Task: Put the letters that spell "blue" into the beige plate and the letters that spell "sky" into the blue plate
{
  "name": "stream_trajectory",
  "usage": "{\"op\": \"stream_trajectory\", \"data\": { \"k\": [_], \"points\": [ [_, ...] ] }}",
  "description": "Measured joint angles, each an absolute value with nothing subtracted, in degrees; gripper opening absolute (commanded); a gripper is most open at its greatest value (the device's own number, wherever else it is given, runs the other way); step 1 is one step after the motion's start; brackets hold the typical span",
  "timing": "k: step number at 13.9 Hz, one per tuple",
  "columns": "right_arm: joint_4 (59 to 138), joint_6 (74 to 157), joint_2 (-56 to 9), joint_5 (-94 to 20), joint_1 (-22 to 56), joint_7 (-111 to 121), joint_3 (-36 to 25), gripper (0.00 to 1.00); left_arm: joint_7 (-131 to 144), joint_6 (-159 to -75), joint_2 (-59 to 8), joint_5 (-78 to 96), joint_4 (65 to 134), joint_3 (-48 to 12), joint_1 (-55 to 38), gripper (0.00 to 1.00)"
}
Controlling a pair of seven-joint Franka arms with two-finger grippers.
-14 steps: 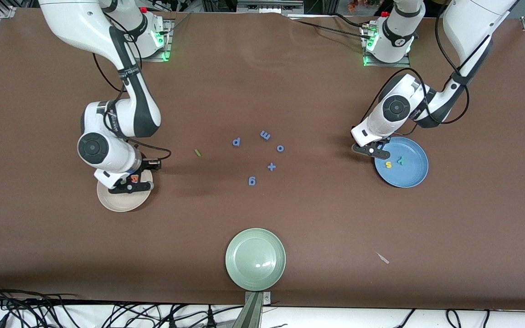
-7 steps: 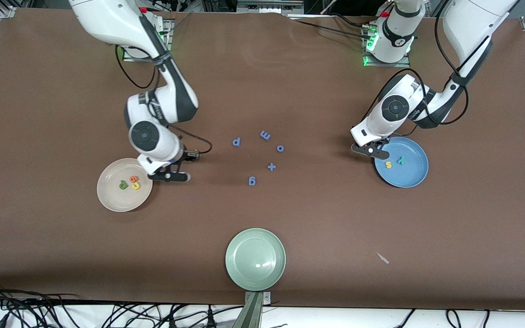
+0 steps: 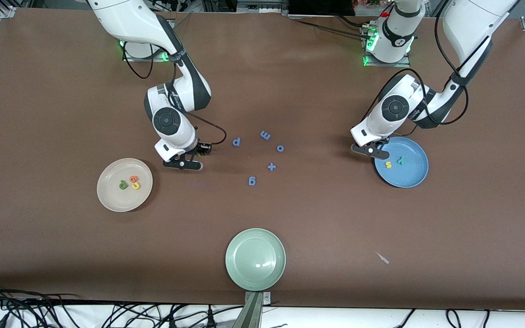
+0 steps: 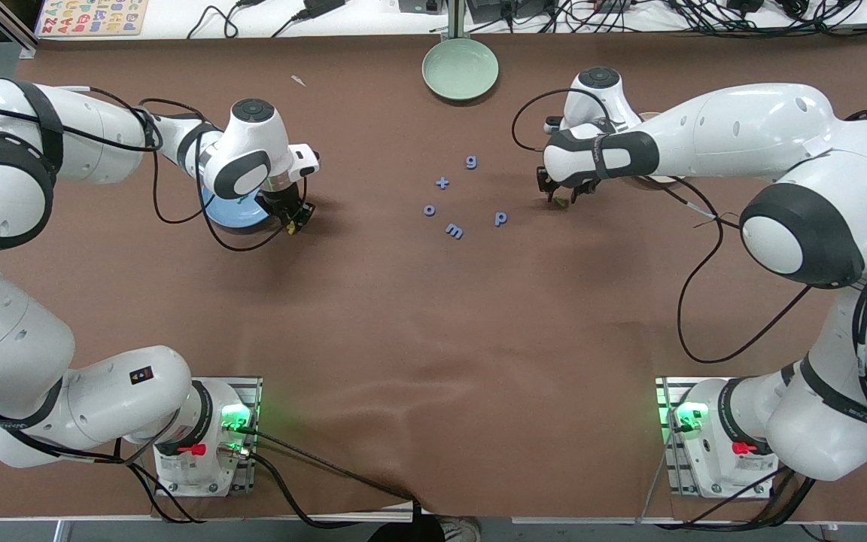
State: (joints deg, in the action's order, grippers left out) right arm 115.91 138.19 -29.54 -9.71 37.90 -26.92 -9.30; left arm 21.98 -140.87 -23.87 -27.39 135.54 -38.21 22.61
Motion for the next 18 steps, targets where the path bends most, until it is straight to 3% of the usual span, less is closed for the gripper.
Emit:
{"op": "stream_trajectory", "data": {
  "k": [4,8,11,15,18],
  "points": [
    [116.7,138.5,-29.4,-9.7,37.9,-26.9,-9.3,0.54,22.0,-141.0,-23.8,-27.4,135.5,-38.2,23.9,0.09],
    [117.9,140.5,-29.4,-9.7,37.9,-26.9,-9.3,0.41,22.5,-141.0,-23.5,-27.0,134.9,-38.4,24.8,0.07],
    [118.0,140.7,-29.3,-9.7,37.9,-26.9,-9.3,0.25,23.0,-139.7,-22.4,-23.2,134.0,-40.4,25.0,0.06],
    [118.0,140.7,-29.0,-9.7,37.9,-26.8,-9.3,0.13,23.5,-134.4,-20.0,-21.2,132.3,-42.1,25.0,0.06],
    [117.9,140.8,-28.7,-9.7,37.9,-25.8,-9.6,0.09,22.8,-125.3,-19.2,-20.3,126.8,-42.1,25.6,0.07]
  ]
}}
